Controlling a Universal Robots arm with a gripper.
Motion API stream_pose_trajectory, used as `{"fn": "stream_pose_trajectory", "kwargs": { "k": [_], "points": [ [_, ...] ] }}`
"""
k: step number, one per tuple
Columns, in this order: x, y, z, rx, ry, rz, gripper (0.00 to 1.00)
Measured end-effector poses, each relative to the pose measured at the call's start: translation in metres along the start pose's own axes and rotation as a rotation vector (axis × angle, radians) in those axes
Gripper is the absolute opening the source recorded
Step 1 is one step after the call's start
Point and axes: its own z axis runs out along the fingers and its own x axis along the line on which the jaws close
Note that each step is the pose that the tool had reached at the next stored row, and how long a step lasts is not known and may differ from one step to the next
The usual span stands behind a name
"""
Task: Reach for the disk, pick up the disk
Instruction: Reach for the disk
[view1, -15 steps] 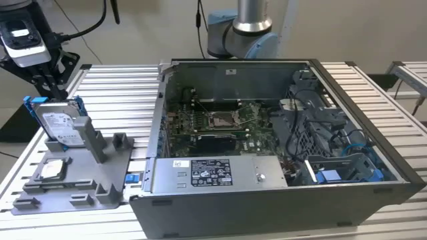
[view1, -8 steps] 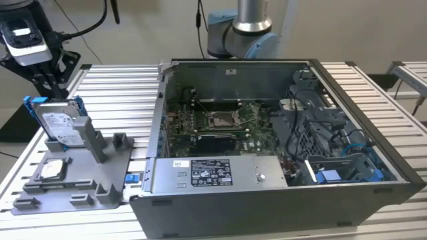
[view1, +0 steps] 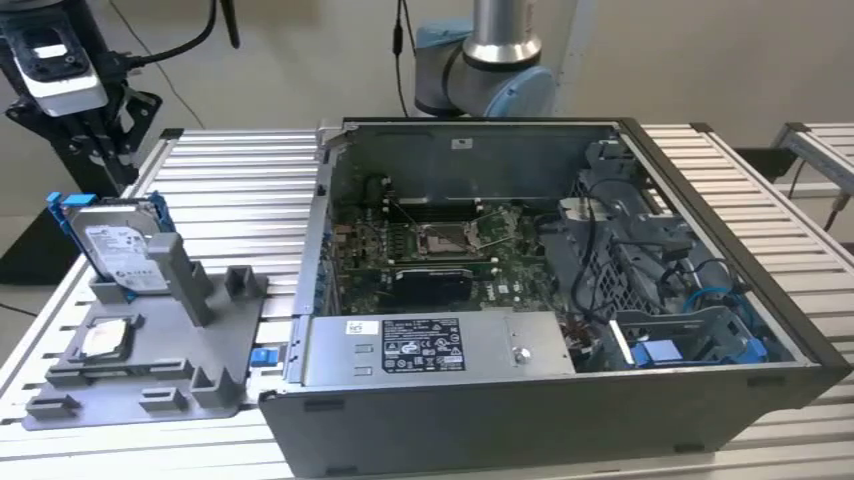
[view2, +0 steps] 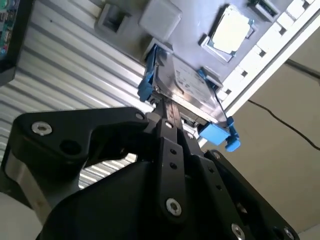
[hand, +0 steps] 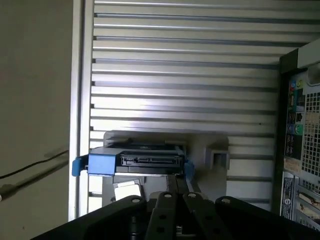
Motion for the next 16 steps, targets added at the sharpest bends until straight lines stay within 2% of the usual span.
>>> {"fn": "stream_pose_trajectory", "kwargs": {
  "k": [5,11,16],
  "points": [
    [0.0174,0.0005,0.0001,0.0,0.0,-0.001,0.0],
    [0.0428,0.001,0.0001,-0.0001,0.0,-0.001,0.0],
    [0.0556,0.0013,0.0004,-0.0001,-0.0001,-0.001,0.0]
  ]
}}
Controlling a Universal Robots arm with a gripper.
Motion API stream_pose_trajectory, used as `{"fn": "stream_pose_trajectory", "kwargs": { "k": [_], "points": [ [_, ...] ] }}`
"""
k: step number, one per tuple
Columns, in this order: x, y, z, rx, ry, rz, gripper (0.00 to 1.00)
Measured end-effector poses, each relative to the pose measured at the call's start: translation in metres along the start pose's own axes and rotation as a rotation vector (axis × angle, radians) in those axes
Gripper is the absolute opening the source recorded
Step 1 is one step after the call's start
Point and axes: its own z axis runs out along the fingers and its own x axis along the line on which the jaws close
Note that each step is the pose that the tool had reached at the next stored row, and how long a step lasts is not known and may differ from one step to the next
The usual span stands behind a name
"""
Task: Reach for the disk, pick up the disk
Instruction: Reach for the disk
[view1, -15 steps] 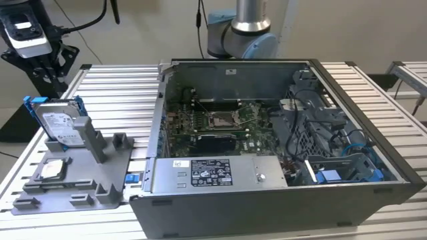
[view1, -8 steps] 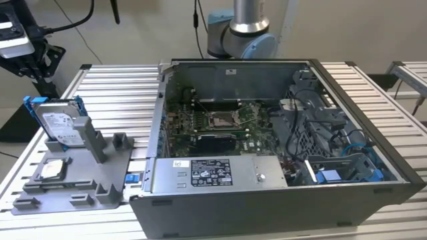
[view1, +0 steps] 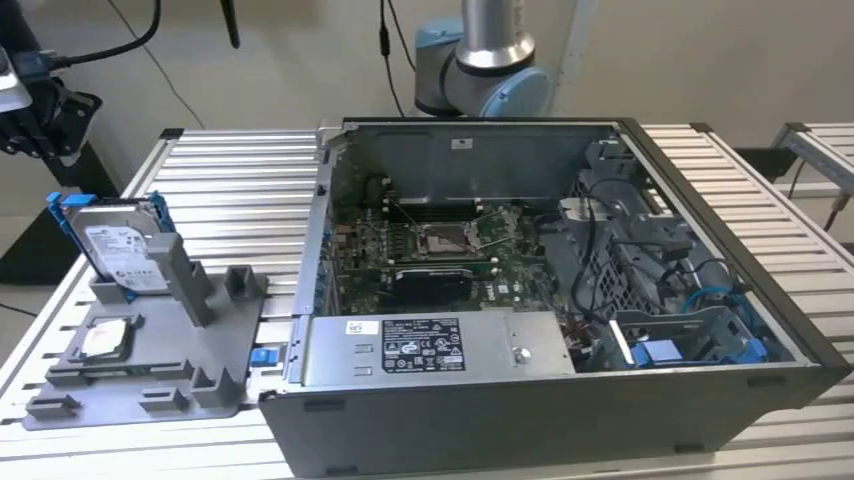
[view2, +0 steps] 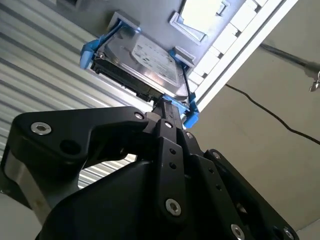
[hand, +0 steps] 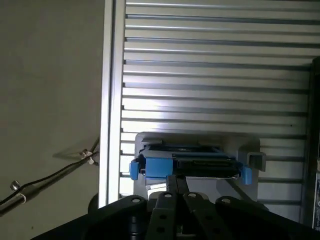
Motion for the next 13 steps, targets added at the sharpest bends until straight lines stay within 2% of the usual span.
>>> {"fn": "stream_pose_trajectory", "kwargs": {
  "k": [6,13],
  "points": [
    [0.0134,0.0005,0.0005,0.0,-0.0002,0.0,0.0],
    [0.0144,0.0005,0.0004,0.0,0.0,0.0,0.0]
  ]
}}
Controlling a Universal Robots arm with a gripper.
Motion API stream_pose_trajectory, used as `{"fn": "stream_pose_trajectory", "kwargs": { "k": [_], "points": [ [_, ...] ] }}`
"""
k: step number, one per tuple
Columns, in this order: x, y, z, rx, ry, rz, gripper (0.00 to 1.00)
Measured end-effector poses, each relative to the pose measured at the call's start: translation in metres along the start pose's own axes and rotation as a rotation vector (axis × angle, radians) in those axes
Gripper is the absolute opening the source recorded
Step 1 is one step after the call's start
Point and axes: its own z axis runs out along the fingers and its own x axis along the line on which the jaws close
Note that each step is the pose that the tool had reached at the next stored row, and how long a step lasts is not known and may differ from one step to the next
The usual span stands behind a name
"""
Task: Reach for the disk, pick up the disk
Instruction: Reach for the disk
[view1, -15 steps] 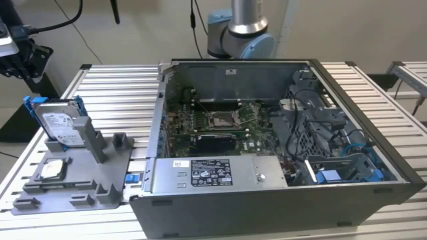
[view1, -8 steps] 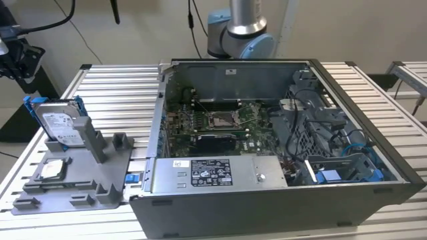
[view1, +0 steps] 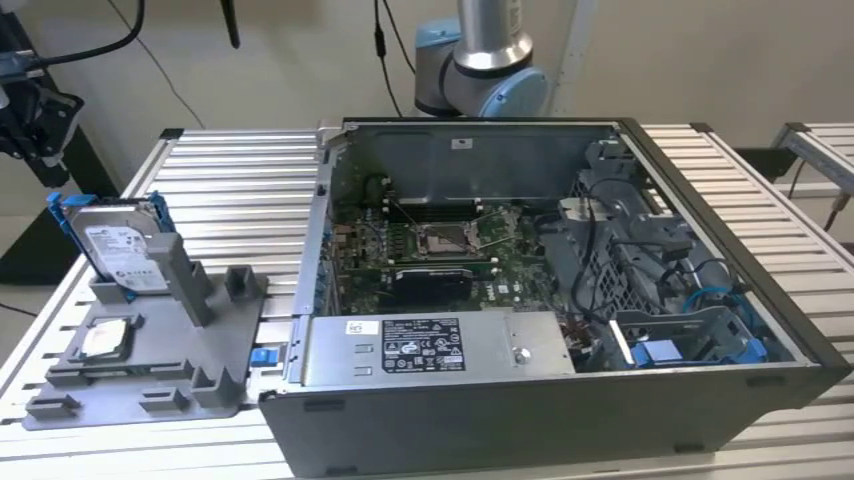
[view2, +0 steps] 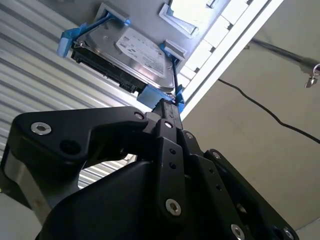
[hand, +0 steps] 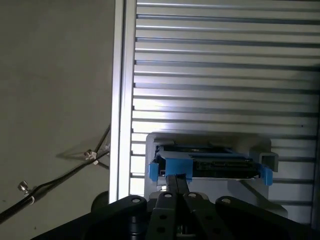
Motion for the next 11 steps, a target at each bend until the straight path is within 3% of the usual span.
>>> {"fn": "stream_pose_trajectory", "kwargs": {
  "k": [11],
  "points": [
    [0.0001,0.0,0.0,0.0,0.0005,-0.012,0.0]
  ]
}}
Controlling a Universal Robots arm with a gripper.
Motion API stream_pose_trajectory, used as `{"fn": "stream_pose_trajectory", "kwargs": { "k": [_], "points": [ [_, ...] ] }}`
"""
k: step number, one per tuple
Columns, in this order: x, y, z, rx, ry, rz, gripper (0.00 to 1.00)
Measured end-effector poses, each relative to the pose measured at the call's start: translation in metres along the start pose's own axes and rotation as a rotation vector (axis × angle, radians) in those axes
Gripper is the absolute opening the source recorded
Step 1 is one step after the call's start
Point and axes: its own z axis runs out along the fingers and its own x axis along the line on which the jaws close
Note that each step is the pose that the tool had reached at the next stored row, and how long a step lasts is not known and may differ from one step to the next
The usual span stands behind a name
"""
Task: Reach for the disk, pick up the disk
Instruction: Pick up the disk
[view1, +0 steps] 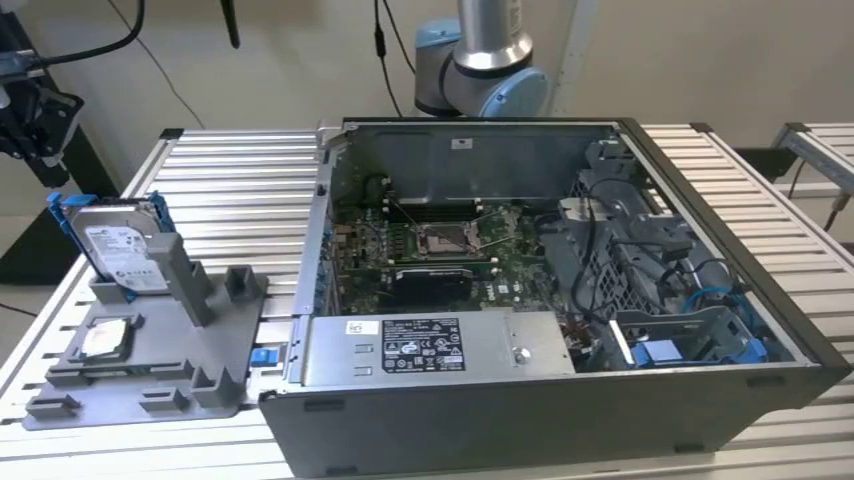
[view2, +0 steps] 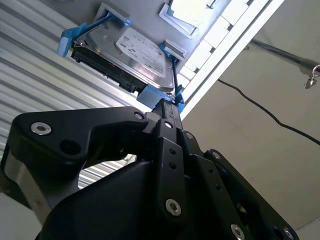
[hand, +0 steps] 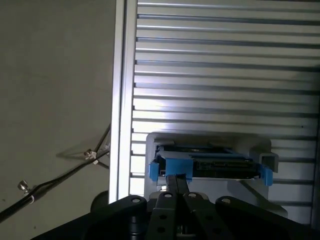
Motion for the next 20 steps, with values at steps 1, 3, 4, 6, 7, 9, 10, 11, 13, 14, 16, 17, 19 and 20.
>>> {"fn": "stream_pose_trajectory", "kwargs": {
  "k": [1,3,4,6,7,9,10,11,13,14,16,17,19,20],
  "points": [
    [0.0,0.0,0.0,0.0,0.0002,-0.005,0.0],
    [0.0,0.0,0.0001,-0.0001,0.0005,-0.018,0.0],
    [0.0,0.0,0.0001,0.0,0.0009,-0.027,0.0],
    [0.0,0.0,0.0,0.0,0.0015,-0.042,0.0],
    [0.0,0.0,0.0001,0.0,0.0018,-0.051,0.0],
    [0.0,0.0,0.0,0.0,0.0026,-0.069,0.0],
    [0.0,0.0,0.0,0.0,0.0029,-0.079,0.0],
    [0.0,0.0,0.0001,0.0001,0.0033,-0.088,0.0],
    [0.0,0.0,0.0001,0.0001,0.0045,-0.12,0.0],
    [0.0,0.0,0.0,0.0001,0.0049,-0.131,0.0],
    [-0.0001,0.0,0.0001,0.0002,0.0057,-0.151,0.0],
    [0.0,0.0,0.0001,0.0002,0.0061,-0.162,0.0],
    [0.0,0.0,0.0,0.0002,0.0069,-0.181,0.0],
    [0.0,0.0,0.0001,0.0002,0.0072,-0.192,0.0]
  ]
}}
